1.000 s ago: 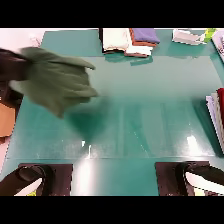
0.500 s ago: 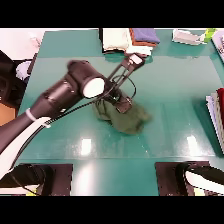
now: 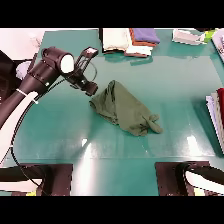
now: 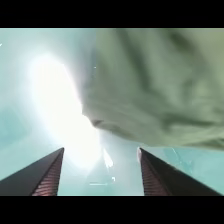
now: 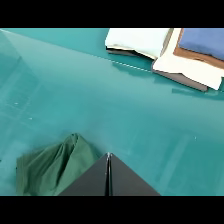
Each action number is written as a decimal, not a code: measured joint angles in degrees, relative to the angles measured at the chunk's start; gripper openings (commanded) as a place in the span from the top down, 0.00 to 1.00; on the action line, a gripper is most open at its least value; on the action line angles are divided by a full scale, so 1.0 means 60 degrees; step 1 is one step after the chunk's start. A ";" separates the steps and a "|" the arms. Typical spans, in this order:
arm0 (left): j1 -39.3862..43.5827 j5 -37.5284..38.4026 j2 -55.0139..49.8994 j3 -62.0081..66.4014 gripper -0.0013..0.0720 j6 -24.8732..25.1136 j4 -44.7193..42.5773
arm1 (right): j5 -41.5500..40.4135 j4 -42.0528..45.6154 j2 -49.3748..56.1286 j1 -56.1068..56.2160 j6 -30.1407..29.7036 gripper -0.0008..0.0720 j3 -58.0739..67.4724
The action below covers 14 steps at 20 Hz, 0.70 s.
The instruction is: Fold the shirts.
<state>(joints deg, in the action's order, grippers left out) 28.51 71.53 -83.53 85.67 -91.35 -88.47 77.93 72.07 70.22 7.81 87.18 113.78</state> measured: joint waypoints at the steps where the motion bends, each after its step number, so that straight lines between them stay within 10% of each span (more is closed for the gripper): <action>1: -0.0146 -0.0244 -0.0098 -0.0277 0.22 -0.0004 0.0135 | 0.0025 0.0004 0.0004 0.0000 0.0004 0.96 0.0000; 9: -0.0503 -0.1763 -0.1461 -0.0925 0.25 0.0208 0.2175 | 0.0175 0.0000 0.0022 0.0000 0.0000 0.96 0.0000; 11: -0.0517 -0.1869 -0.1701 -0.0954 0.82 0.0244 0.2415 | 0.0222 0.0004 0.0025 0.0000 0.0000 0.96 -0.0036; 14: -0.0539 -0.1898 -0.1865 -0.0816 0.94 0.0361 0.2452 | 0.0379 0.0011 -0.0109 0.0000 0.0000 0.96 -0.0678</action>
<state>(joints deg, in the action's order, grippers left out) 25.28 60.14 -94.72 80.77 -89.19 -73.76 80.20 72.14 69.56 7.81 87.18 109.71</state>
